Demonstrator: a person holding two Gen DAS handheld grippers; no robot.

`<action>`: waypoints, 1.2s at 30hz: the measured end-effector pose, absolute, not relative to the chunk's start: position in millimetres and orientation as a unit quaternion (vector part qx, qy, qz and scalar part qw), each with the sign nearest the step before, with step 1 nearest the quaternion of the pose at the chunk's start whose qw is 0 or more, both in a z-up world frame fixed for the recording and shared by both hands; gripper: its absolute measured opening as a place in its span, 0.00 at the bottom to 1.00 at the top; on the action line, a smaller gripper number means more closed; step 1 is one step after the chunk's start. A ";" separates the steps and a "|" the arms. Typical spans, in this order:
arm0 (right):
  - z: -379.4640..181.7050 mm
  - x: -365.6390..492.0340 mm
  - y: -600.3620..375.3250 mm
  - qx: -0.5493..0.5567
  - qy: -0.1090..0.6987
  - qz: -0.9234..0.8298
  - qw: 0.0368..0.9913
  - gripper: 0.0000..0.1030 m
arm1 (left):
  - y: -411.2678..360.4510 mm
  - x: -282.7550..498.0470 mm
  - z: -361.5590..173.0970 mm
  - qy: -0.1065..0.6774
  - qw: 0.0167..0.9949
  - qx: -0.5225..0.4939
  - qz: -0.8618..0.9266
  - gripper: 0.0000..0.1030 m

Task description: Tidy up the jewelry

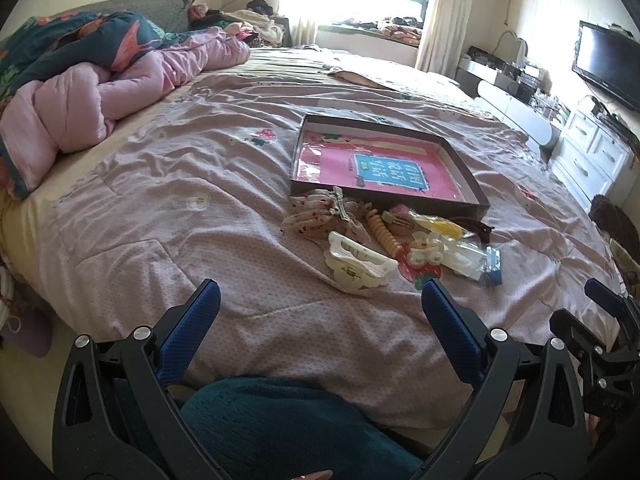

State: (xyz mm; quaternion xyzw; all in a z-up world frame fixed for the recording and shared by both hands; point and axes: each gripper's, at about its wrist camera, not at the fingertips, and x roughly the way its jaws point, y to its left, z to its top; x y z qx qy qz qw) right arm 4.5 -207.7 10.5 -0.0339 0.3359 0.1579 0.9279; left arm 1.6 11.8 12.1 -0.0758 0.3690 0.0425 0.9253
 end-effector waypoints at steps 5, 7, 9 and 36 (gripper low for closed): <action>12.6 11.4 -199.4 -0.039 0.334 0.169 0.926 0.94 | 24.0 5.7 12.0 0.367 0.925 -0.085 0.052 0.89; 12.5 15.9 -196.6 -0.042 0.335 0.170 0.926 0.94 | 29.6 7.8 11.6 0.367 0.924 -0.089 0.057 0.89; 12.0 22.2 -194.3 -0.041 0.338 0.174 0.924 0.94 | 34.8 11.1 10.2 0.369 0.923 -0.091 0.062 0.89; -7.7 106.8 -236.0 -0.029 0.372 0.140 0.917 0.94 | 26.1 108.5 -5.5 0.404 0.911 -0.079 -0.002 0.89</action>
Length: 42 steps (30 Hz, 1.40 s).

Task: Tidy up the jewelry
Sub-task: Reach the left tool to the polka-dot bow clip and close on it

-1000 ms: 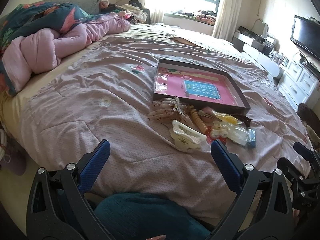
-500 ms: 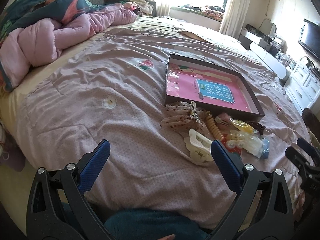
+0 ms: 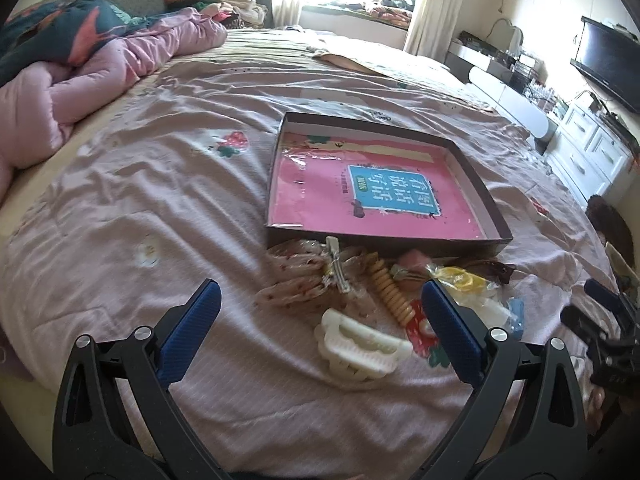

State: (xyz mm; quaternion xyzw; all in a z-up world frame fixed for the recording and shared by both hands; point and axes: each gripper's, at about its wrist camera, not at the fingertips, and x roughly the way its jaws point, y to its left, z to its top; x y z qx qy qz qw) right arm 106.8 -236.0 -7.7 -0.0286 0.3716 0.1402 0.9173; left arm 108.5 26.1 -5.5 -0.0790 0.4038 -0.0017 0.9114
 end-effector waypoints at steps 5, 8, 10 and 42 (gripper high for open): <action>-27.0 106.9 -234.6 -0.055 0.392 0.158 0.904 0.94 | 22.8 132.0 -21.7 0.431 0.899 -0.079 -0.004 0.89; -40.1 107.1 -231.6 -0.078 0.403 0.162 0.897 0.94 | 23.7 143.1 -32.9 0.442 0.894 -0.072 0.000 0.89; -47.9 109.0 -230.1 -0.093 0.407 0.164 0.894 0.94 | 25.8 147.4 -39.2 0.449 0.890 -0.072 0.006 0.89; -70.7 142.1 -264.5 -0.016 0.416 0.216 0.883 0.47 | 37.7 146.4 -53.0 0.437 0.891 -0.118 -0.047 0.16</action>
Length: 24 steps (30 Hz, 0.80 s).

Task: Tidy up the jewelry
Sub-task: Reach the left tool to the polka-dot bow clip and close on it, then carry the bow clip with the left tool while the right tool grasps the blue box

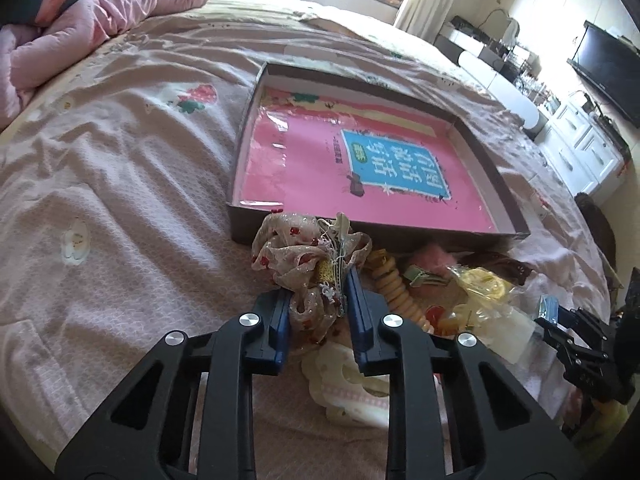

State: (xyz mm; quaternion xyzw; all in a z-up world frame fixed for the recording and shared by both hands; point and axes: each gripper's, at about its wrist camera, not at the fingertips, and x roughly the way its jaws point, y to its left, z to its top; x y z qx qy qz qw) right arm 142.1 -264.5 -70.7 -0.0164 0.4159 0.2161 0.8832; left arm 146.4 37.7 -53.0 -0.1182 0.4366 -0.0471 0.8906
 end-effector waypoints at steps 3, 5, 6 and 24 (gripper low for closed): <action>-65.9 139.3 -270.2 -0.009 0.411 0.211 0.887 0.47 | 44.9 139.1 -44.9 0.426 0.894 -0.127 -0.046 0.15; -61.8 138.1 -274.1 -0.005 0.406 0.209 0.890 0.47 | 51.8 134.2 -37.9 0.417 0.898 -0.133 -0.043 0.15; -59.6 137.8 -275.1 -0.004 0.404 0.207 0.891 0.47 | 54.4 132.6 -35.0 0.414 0.899 -0.134 -0.041 0.15; -11.1 173.8 -242.5 -0.002 0.363 0.232 0.903 0.47 | 85.9 151.1 0.9 0.375 0.911 -0.165 -0.035 0.15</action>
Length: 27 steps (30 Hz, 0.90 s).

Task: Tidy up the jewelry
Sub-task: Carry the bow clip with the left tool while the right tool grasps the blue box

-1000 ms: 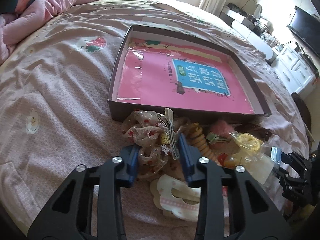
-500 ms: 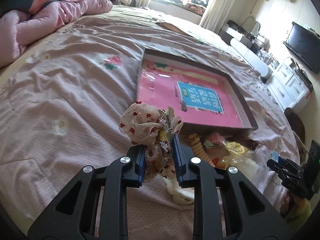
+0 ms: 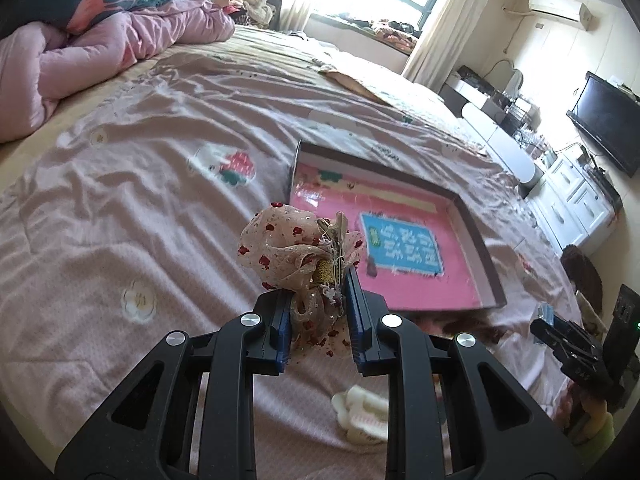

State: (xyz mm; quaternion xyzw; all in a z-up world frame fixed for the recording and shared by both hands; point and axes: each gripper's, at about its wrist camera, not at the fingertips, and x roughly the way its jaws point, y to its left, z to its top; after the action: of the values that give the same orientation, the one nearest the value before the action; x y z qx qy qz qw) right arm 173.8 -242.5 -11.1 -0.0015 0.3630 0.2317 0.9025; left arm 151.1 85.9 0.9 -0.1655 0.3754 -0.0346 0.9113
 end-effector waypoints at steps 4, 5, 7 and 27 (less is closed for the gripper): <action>-1.3 188.6 -229.7 -0.003 0.355 0.238 0.904 0.47 | 82.9 165.2 7.0 0.371 0.913 -0.167 -0.038 0.15; 0.5 191.3 -227.4 -0.004 0.354 0.239 0.904 0.47 | 81.5 170.0 7.8 0.371 0.912 -0.168 -0.040 0.15; 5.3 198.2 -221.2 -0.006 0.350 0.240 0.906 0.47 | 78.8 178.1 8.3 0.372 0.912 -0.170 -0.041 0.15; -20.2 268.9 -200.1 -0.021 0.391 0.200 0.898 0.47 | 50.6 230.0 -26.0 0.404 0.900 -0.150 -0.061 0.16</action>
State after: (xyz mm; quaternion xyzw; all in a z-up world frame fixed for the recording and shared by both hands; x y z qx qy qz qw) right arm 268.9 -200.1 -20.2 -0.0207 0.3913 0.2004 0.8979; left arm 230.0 50.6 -26.0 -0.1500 0.4043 -0.0606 0.9002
